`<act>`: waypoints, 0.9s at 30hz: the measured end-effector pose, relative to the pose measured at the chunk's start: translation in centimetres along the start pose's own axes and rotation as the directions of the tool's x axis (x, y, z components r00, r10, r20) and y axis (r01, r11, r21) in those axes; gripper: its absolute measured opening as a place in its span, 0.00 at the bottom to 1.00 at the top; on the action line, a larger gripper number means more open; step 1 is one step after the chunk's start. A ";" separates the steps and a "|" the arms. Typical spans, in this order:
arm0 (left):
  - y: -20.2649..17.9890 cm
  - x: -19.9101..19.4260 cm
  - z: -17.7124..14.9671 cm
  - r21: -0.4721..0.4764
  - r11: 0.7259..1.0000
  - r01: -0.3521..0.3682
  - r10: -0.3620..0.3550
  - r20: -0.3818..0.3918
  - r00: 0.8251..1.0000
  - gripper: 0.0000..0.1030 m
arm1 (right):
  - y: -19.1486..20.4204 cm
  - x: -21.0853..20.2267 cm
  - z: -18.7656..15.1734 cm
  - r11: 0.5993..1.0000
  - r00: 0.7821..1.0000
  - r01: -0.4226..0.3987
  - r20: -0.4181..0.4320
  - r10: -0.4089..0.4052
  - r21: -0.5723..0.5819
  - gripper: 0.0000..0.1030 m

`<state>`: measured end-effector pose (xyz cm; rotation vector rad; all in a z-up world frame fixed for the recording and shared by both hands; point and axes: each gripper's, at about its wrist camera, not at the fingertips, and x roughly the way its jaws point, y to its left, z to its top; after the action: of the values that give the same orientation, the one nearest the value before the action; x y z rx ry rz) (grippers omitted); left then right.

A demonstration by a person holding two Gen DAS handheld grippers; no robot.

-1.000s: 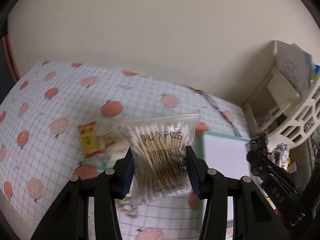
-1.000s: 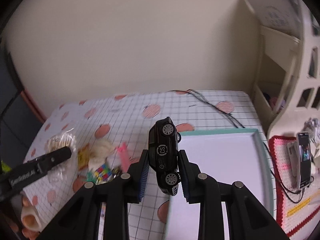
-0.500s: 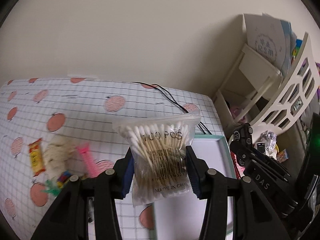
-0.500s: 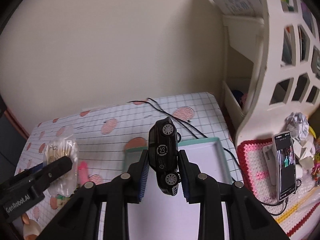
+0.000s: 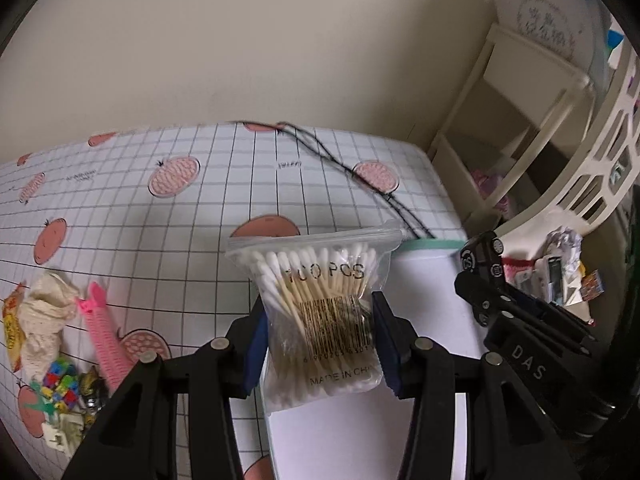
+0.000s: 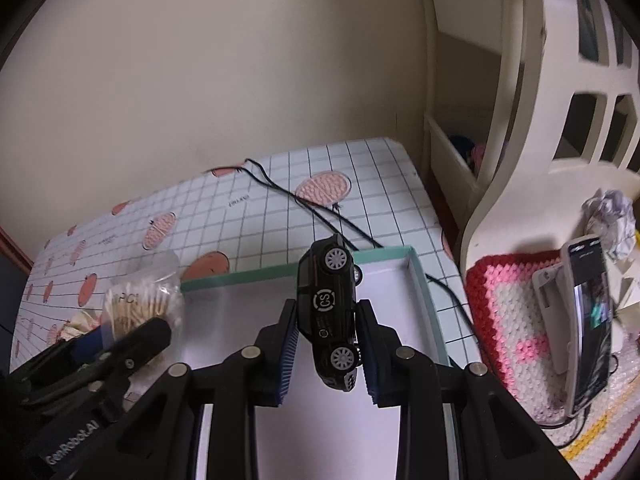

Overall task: Organize objects
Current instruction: 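Carry the cotton-swab bag with left gripper while right carries black car over the green tray, then lower and release the swab bag with left gripper while right releases the car in the tray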

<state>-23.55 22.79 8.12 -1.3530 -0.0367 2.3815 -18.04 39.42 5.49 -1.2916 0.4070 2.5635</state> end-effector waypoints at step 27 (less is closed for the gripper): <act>-1.1 5.3 -2.0 0.043 0.999 -0.020 0.024 -0.089 0.996 0.49 | -1.4 4.5 -2.2 0.999 0.995 0.047 -0.092 -0.045 0.012 0.30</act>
<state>-23.87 25.35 2.96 -1.4461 0.0541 2.3229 -18.56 40.38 0.38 -1.4006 0.4071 2.4663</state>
